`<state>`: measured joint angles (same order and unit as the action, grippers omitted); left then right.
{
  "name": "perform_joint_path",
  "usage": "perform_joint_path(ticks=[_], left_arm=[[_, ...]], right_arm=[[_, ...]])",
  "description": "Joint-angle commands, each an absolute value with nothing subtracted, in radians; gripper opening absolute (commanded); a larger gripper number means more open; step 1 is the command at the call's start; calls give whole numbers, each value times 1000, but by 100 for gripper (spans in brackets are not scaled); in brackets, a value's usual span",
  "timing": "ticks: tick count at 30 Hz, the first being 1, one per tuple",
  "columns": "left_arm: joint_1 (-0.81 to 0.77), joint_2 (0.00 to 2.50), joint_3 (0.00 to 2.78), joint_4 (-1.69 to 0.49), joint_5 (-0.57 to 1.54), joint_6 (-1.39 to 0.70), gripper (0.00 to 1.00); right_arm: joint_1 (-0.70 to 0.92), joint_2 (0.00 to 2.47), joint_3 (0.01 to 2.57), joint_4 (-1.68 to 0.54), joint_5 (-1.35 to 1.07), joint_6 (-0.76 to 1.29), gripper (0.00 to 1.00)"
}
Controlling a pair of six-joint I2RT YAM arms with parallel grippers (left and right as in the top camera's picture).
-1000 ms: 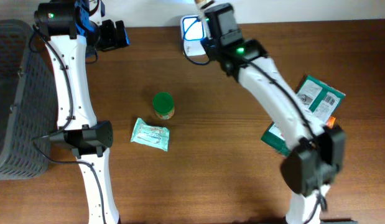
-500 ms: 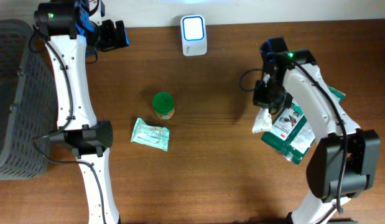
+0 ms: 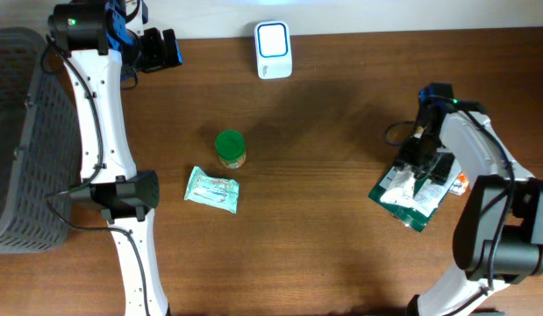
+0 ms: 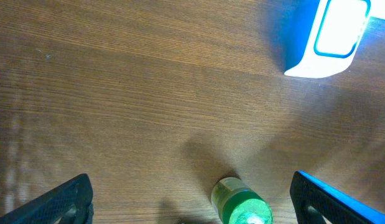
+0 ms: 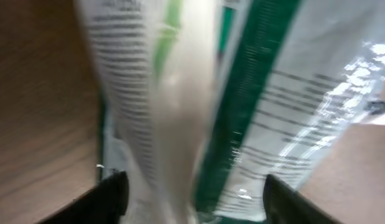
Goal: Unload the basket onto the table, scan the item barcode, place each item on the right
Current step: 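Move the right gripper to the green-lidded jar and grasp it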
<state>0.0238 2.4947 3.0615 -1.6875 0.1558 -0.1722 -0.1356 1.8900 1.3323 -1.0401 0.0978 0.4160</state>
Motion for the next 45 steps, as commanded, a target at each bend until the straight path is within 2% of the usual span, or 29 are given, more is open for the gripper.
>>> perform_joint_path(ticks=[1, 5, 11, 18, 22, 27, 35, 45], left_arm=[[27, 2487, 3076, -1688, 149, -163, 99], [27, 2487, 3076, -1688, 149, -163, 99], [27, 2487, 3076, -1688, 149, -163, 99], [27, 2487, 3076, -1688, 149, -163, 99], [27, 2487, 3076, -1688, 149, -163, 99], [27, 2487, 3076, -1688, 149, -163, 99], [27, 2487, 3076, -1688, 149, -163, 99], [27, 2487, 3076, -1688, 149, -163, 99]], right_arm=[[-187, 1885, 1358, -1111, 120, 420, 70], [-207, 1862, 1541, -1290, 106, 334, 70], [-90, 1855, 1817, -1416, -38, 156, 75], [224, 1864, 1839, -1141, -179, 110, 76], [393, 1891, 1838, -970, -183, 78, 93], [543, 1996, 1839, -802, -202, 7, 95], [651, 2141, 1839, -672, -224, -49, 95], [668, 2215, 1838, -654, -225, -45, 94]])
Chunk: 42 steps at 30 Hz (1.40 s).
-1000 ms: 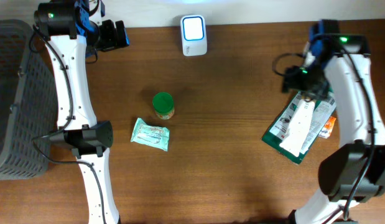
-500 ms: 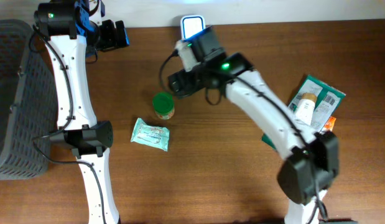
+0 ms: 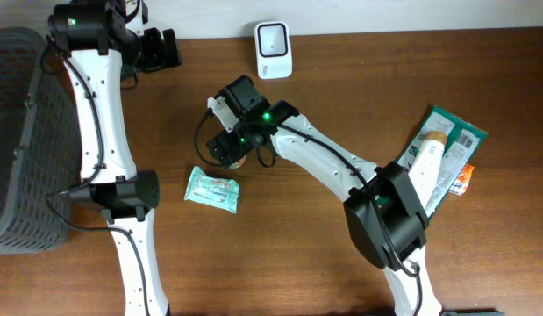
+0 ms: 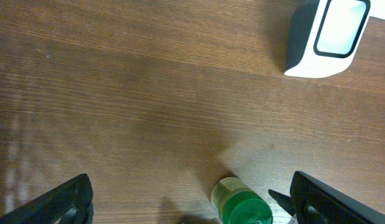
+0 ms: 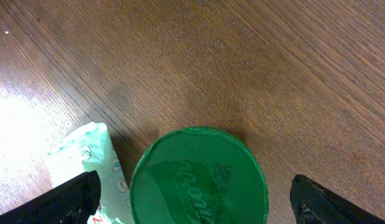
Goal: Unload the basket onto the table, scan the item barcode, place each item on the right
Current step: 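Move the right gripper to the green-lidded jar and grasp it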
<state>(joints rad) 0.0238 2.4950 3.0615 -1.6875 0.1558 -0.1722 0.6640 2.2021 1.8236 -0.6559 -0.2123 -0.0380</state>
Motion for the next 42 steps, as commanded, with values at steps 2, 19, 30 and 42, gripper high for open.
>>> perform_joint_path(ticks=[2, 19, 30, 42], left_arm=[[27, 2487, 3076, -1688, 149, -163, 99], [27, 2487, 3076, -1688, 149, -163, 99], [27, 2487, 3076, -1688, 149, -163, 99], [27, 2487, 3076, -1688, 149, -163, 99]], right_arm=[[668, 2219, 1838, -654, -225, -45, 94], [667, 2249, 1837, -640, -205, -45, 77], [636, 2149, 1837, -706, -198, -44, 57], [396, 2063, 1837, -1063, -168, 9, 55]])
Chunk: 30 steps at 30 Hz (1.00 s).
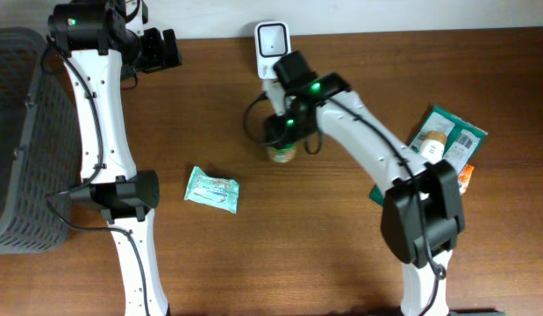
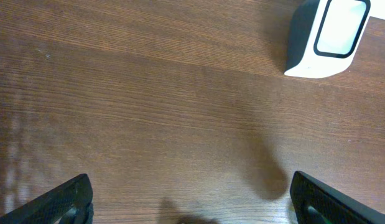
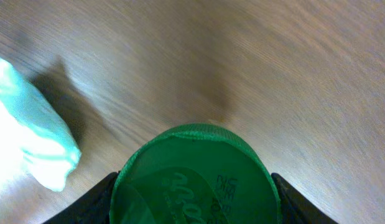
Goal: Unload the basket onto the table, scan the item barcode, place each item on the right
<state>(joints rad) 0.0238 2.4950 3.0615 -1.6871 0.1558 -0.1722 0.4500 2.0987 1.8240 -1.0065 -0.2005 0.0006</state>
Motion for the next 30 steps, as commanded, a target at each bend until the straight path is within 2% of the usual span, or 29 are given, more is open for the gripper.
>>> perform_joint_path(ticks=[1, 10, 11, 14, 16, 19, 21, 24, 27, 30], left_arm=[[27, 2487, 3076, -1688, 149, -163, 99], [27, 2487, 3076, -1688, 149, -163, 99], [27, 2487, 3076, -1688, 149, -163, 99], [27, 2487, 3076, -1688, 149, -163, 99], [27, 2487, 3076, -1688, 149, -163, 99], [27, 2487, 3076, -1688, 149, -163, 99], [27, 2487, 3076, -1688, 149, -163, 99], [27, 2487, 3076, -1688, 149, -163, 99], [27, 2487, 3076, -1688, 149, -163, 99], [27, 2487, 3076, -1688, 149, -163, 99]], right_arm=[[374, 2065, 1837, -1100, -146, 9, 55], [341, 2080, 1768, -1130, -142, 14, 56], [340, 2083, 1761, -1134, -142, 25, 57], [340, 2083, 1760, -1141, -142, 27, 76], [340, 2083, 1760, -1157, -142, 27, 83], [340, 2083, 1760, -1189, -142, 27, 85], [340, 2083, 1772, -1216, -142, 37, 90], [333, 2083, 1864, -1286, -138, 163, 92], [334, 2083, 1911, -1279, -119, 329, 98], [337, 2088, 1903, -1264, -62, 492, 98]])
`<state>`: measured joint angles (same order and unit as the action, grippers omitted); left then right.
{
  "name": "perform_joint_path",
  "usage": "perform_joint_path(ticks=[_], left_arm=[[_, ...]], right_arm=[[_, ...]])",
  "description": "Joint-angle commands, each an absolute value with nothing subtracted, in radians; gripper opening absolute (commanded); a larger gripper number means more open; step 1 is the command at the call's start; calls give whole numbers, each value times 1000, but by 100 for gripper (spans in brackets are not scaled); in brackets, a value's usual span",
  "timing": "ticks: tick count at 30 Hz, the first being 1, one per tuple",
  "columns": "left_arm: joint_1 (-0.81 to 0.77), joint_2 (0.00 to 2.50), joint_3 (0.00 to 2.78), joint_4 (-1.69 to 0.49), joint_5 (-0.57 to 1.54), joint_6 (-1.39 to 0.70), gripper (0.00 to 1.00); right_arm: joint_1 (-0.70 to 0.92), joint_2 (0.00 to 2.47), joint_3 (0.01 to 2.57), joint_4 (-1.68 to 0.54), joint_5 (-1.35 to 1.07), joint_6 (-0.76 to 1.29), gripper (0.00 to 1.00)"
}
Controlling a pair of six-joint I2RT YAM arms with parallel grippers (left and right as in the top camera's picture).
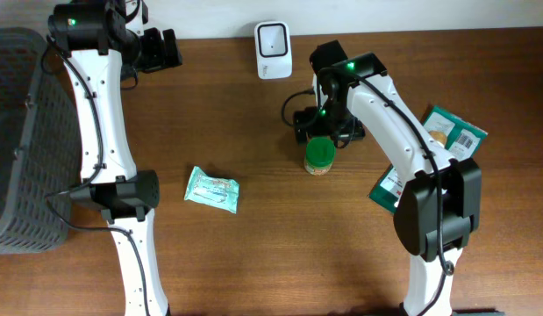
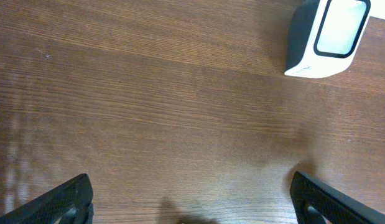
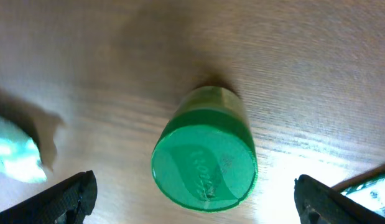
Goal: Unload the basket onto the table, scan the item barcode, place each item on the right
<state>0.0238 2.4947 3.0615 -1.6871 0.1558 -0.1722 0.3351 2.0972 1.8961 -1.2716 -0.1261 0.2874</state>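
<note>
A jar with a green lid [image 1: 318, 156] stands upright on the table, to the lower right of the white scanner [image 1: 273, 38]. In the right wrist view the jar's lid [image 3: 204, 165] lies under my right gripper [image 3: 204, 205], which is open, its fingers [image 3: 68, 196] wide apart and clear of the jar. My left gripper [image 2: 192, 208] is open and empty over bare wood at the back left, with the scanner [image 2: 329, 34] ahead of it to the right.
A teal packet [image 1: 211, 189] lies left of the middle. Green and white pouches [image 1: 446, 132] lie at the right. A grey basket [image 1: 17, 132] stands at the left edge. The left arm [image 1: 100, 114] runs along the table's left side.
My right gripper was shut on the jar just below the scanner. Now it is open above the jar, which stands on the table a little farther right.
My right gripper was first down on the pouches at the right while the jar stood beside the teal packet. Then it was open over the jar, then shut on it below the scanner. Now the jar stands free to the right. The left arm stayed still.
</note>
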Motion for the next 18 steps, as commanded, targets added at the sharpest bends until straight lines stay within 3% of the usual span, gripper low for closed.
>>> perform_joint_path(ticks=[1, 6, 10, 18], left_arm=[[27, 2487, 3076, -1688, 149, -163, 99], [27, 2487, 3076, -1688, 149, -163, 99], [27, 2487, 3076, -1688, 149, -163, 99], [27, 2487, 3076, -1688, 149, -163, 99]], right_arm=[[336, 2088, 1897, -1251, -63, 516, 98], [336, 2088, 1893, -1227, -67, 574, 99], [354, 2088, 1831, -1130, -67, 694, 90], [360, 2088, 1723, -1087, -6, 711, 88]])
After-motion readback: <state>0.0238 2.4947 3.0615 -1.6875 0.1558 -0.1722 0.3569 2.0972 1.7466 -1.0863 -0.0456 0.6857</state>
